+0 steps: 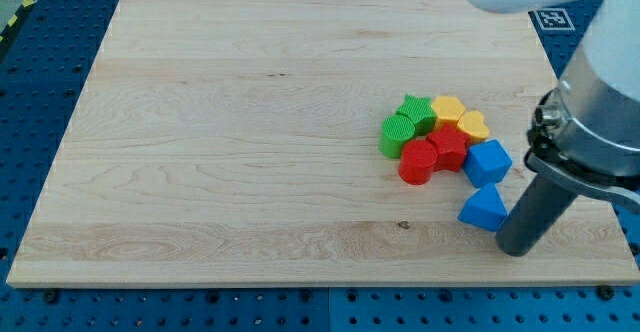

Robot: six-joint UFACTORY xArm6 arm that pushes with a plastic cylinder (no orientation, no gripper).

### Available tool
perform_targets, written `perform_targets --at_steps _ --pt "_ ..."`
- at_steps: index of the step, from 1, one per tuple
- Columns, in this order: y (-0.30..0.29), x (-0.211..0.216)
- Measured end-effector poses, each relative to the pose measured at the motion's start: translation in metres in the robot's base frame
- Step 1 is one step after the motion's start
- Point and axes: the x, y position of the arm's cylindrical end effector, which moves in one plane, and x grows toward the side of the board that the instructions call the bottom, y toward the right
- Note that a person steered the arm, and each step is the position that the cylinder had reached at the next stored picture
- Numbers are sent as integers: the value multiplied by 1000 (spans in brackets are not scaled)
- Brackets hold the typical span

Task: Place the blue triangle into the red star

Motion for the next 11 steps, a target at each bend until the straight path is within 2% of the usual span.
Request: perform_targets --at_steps 6,8,11 --pt "-22 0" --pt "4 0" --pt "-7 -6"
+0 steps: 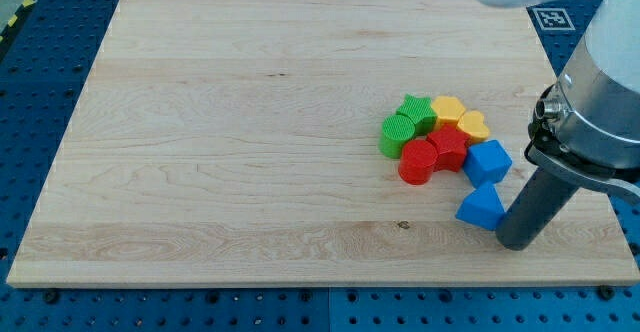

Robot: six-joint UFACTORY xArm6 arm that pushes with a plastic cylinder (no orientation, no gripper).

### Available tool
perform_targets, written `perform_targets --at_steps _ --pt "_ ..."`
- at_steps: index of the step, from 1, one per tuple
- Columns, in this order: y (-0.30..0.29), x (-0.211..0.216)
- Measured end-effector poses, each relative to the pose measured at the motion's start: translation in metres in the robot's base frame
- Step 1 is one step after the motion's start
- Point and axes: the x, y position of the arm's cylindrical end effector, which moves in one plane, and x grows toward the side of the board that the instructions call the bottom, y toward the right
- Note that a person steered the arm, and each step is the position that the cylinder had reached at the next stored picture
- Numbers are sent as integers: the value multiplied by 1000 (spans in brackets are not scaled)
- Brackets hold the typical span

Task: Place the blue triangle into the red star

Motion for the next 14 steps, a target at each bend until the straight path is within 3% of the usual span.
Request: perform_targets --at_steps 7,8,10,12,14 --pt "-14 -27" --pt "-8 -26" --pt "-2 29" --pt "-61 1" --pt "-22 15"
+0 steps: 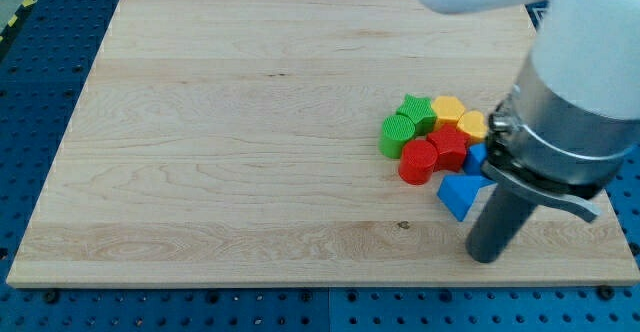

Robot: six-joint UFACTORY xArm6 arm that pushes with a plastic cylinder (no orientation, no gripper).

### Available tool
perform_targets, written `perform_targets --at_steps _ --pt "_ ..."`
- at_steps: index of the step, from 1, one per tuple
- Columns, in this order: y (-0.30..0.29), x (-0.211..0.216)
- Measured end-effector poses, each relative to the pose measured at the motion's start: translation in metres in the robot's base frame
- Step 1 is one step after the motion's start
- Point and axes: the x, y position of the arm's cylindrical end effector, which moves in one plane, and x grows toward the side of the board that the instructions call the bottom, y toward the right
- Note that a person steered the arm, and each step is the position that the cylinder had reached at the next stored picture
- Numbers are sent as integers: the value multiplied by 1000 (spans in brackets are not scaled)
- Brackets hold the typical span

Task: Place the blue triangle into the red star

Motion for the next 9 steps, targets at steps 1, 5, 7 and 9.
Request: perform_targets --at_steps 1,5,7,9 --pt "-6 -13" --pt "-16 -38" --pt "-16 -48" --pt "-14 -42"
